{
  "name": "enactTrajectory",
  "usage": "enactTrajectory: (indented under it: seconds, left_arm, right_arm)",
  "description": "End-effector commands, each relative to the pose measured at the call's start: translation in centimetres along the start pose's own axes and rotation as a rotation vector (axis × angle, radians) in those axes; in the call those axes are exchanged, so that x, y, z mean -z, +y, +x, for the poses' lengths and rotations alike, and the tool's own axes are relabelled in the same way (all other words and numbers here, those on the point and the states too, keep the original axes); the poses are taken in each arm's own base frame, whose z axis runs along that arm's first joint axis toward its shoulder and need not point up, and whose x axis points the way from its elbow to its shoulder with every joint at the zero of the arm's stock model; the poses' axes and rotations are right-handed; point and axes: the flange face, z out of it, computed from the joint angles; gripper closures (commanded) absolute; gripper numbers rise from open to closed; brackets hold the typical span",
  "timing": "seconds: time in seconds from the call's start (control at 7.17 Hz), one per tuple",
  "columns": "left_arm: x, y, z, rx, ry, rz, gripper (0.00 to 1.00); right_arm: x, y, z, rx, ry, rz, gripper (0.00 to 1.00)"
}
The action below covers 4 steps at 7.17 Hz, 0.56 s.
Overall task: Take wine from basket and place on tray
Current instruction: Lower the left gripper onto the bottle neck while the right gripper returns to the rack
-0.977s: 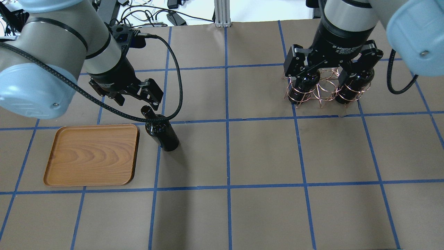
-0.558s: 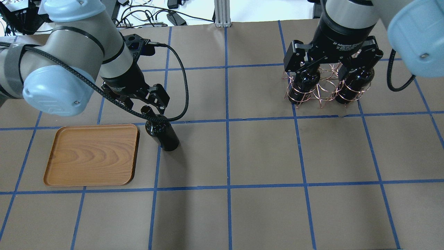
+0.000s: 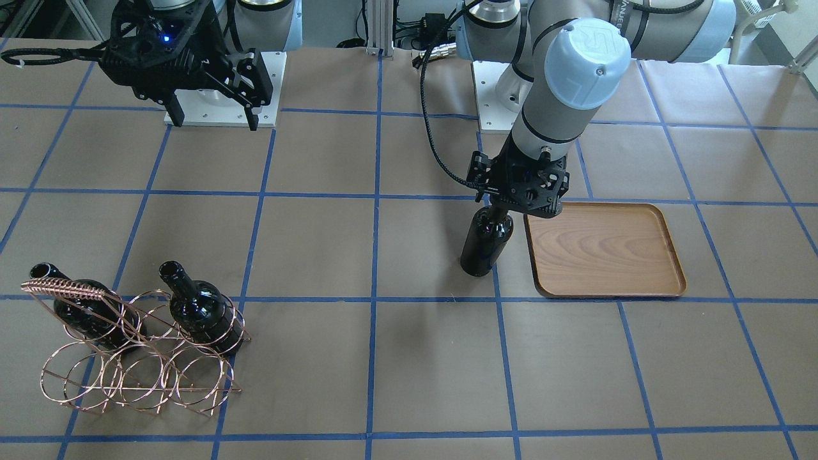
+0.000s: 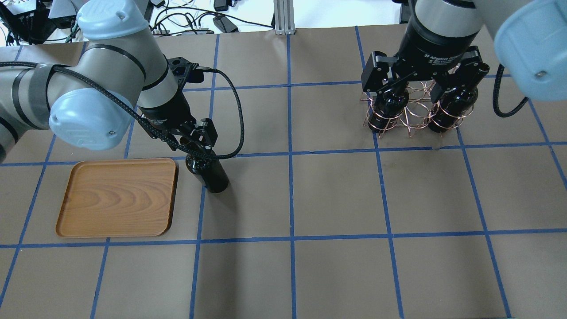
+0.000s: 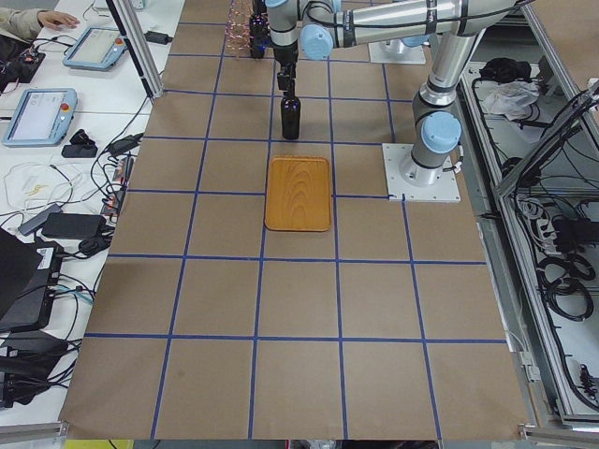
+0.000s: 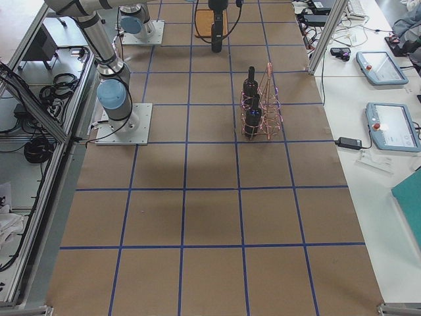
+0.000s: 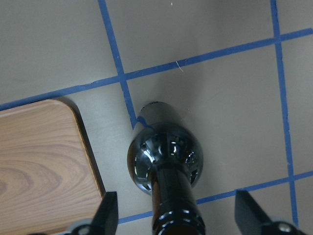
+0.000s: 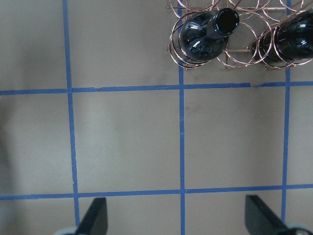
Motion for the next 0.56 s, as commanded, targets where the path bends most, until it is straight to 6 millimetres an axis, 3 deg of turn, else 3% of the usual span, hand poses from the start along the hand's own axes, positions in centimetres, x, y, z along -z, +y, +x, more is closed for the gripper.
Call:
enactTrajectory:
  seconds: [0.0, 0.42]
  left_arm:
    - [-0.39, -0.05, -0.04, 0.004, -0.001, -0.009, 0.28]
    - [-0.43, -0.25, -0.06, 0.008, 0.000, -0.008, 0.28]
  right_arm:
    - [0.09, 0.09, -0.03, 0.003, 0.000, 0.003, 0.00]
    - [-0.15, 0.08, -0.05, 0.003, -0.001, -0.003, 0.00]
